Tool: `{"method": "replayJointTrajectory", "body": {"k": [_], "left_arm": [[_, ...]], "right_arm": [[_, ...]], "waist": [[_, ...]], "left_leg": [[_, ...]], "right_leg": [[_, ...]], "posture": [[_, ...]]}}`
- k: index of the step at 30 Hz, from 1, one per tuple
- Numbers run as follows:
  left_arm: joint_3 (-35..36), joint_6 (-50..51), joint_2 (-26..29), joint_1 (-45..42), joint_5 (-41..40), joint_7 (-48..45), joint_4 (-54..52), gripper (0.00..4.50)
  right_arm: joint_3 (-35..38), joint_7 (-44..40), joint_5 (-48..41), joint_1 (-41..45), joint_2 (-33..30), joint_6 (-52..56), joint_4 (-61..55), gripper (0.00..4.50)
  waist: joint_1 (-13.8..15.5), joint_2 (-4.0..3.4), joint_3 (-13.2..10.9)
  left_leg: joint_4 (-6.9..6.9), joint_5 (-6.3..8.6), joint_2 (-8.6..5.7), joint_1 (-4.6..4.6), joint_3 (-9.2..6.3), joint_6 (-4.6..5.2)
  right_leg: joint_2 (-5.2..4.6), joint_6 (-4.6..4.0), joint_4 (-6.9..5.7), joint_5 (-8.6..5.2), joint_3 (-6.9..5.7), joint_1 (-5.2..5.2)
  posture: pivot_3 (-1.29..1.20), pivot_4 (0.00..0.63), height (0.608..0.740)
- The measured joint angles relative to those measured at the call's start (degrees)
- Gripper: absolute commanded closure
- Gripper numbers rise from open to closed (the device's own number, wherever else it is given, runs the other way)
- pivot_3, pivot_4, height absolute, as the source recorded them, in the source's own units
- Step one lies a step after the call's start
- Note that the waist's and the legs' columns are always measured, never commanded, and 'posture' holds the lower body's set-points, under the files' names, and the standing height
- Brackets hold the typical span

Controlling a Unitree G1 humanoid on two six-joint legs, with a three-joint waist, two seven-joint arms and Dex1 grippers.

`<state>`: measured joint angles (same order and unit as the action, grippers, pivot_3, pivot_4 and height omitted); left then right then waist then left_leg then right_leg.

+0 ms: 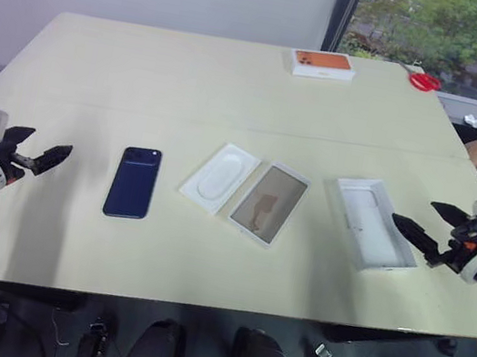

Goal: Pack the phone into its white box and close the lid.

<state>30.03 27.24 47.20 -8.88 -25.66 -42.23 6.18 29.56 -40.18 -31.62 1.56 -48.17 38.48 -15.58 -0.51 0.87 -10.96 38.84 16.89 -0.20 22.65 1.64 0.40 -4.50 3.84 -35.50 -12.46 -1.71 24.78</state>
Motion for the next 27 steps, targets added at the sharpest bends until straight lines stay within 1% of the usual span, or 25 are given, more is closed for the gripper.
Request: {"method": "replayJointTrajectory", "body": {"k": [8, 12, 15, 18, 20, 24, 25, 27], "left_arm": [[0.0, 0.7, -1.4, 0.3, -0.9, 1.0, -1.4, 0.06], [0.0, 2.4, -1.8, 0.5, -1.8, 1.4, -4.3, 0.06], [-0.8, 5.2, -3.8, 0.1, -4.3, 2.2, -8.8, 0.06], [-2.7, 8.0, -6.0, 0.1, -6.6, 3.2, -13.2, 0.06], [-5.2, 9.6, -7.1, 0.0, -7.5, 3.6, -15.7, 0.06], [-9.2, 12.0, -9.0, -1.3, -8.4, 4.5, -18.5, 0.06], [-9.8, 12.8, -9.2, -2.2, -8.7, 4.9, -18.5, 0.06], [-13.3, 17.5, -9.7, -8.7, -8.7, 6.7, -17.2, 0.06]], "right_arm": [[-2.3, -0.1, -0.1, 1.3, 0.0, -0.1, -0.1, 0.06], [-3.2, -0.1, -0.2, 2.0, 0.0, 0.0, -0.6, 0.06], [-5.1, -0.1, -0.9, 3.2, 0.1, 0.4, -2.5, 0.06], [-6.4, 0.4, -2.1, 4.2, 0.7, 1.4, -5.3, 0.06], [-7.8, 1.0, -3.5, 5.2, 2.1, 2.6, -7.9, 0.06], [-9.5, 1.8, -4.8, 5.3, 3.3, 3.2, -10.7, 0.06], [-9.8, 2.1, -5.0, 5.3, 3.6, 3.5, -10.9, 0.06], [-12.1, 2.9, -5.9, 6.7, 5.2, 4.7, -12.3, 0.06]], "waist": [[0.0, 0.00, 0.0], [0.0, 0.00, 0.0], [0.0, 0.00, 0.0], [0.0, 0.00, 0.0], [0.0, 0.00, 0.0], [0.1, 0.01, 0.0], [0.2, 0.02, 0.0], [0.8, 0.03, 0.0]], "left_leg": [[0.00, 0.00, 0.00, 0.02, 0.00, 0.00], [0.00, 0.00, 0.00, 0.03, 0.00, 0.00], [0.00, 0.00, -0.01, 0.03, 0.00, 0.00], [0.00, -0.01, -0.01, 0.04, 0.00, 0.00], [0.01, -0.01, -0.02, 0.05, 0.00, 0.00], [0.03, -0.02, -0.05, 0.06, 0.00, 0.01], [0.07, -0.02, -0.05, 0.06, 0.00, 0.01], [0.25, -0.03, -0.06, 0.07, -0.04, 0.02]], "right_leg": [[0.00, 0.00, 0.01, 0.00, 0.00, 0.01], [0.00, 0.00, 0.02, 0.00, 0.00, 0.01], [-0.01, 0.00, 0.01, 0.01, 0.00, 0.01], [0.00, 0.02, 0.01, 0.01, -0.01, 0.01], [0.00, 0.02, 0.01, 0.02, -0.01, 0.01], [0.01, 0.02, 0.00, 0.02, -0.02, 0.00], [0.01, 0.03, -0.02, 0.02, -0.03, -0.01], [0.06, 0.03, -0.10, 0.03, -0.07, -0.02]], "posture": [[0.00, 0.150, 0.740], [0.00, 0.150, 0.740], [0.00, 0.150, 0.740], [0.00, 0.150, 0.740], [0.00, 0.150, 0.740], [0.00, 0.150, 0.740], [0.00, 0.150, 0.740], [0.00, 0.150, 0.740]]}}
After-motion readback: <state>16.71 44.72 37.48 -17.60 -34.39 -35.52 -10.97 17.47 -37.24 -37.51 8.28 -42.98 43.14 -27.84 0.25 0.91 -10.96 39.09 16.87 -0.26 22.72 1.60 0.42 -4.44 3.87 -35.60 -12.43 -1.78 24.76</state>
